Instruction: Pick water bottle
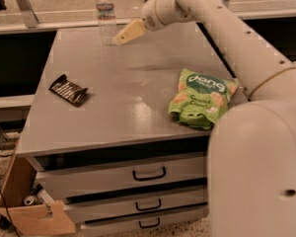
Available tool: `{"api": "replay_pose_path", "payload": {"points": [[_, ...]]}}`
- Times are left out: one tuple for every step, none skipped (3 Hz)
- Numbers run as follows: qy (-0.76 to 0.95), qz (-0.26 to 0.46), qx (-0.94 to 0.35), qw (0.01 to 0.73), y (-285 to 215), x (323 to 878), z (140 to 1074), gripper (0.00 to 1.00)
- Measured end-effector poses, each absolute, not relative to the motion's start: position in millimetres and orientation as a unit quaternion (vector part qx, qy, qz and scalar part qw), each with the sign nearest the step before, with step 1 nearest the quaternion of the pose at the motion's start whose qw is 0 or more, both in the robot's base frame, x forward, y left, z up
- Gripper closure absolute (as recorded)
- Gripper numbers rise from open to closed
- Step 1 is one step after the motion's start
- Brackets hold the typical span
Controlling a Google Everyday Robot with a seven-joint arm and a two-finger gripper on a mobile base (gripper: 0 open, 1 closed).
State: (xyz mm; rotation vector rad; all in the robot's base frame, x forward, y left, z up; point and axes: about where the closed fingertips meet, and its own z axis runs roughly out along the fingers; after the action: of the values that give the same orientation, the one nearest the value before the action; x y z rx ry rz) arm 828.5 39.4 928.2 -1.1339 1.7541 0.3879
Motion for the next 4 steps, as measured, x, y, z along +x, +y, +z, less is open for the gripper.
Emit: {"api": "replay_pose_path", "payload": {"points": [[0.721,0.176,-0.438,0.507,67.7,860.9,925.7,0.0],[0.718,0.2,-0.417,0.519,97.7,884.2,922.4,0.0],[0.719,0.217,-0.397,0.528,114.4,900.8,918.5,0.0],[0.733,0.218,-0.357,0.537,122.7,924.7,910.4,0.01]]}}
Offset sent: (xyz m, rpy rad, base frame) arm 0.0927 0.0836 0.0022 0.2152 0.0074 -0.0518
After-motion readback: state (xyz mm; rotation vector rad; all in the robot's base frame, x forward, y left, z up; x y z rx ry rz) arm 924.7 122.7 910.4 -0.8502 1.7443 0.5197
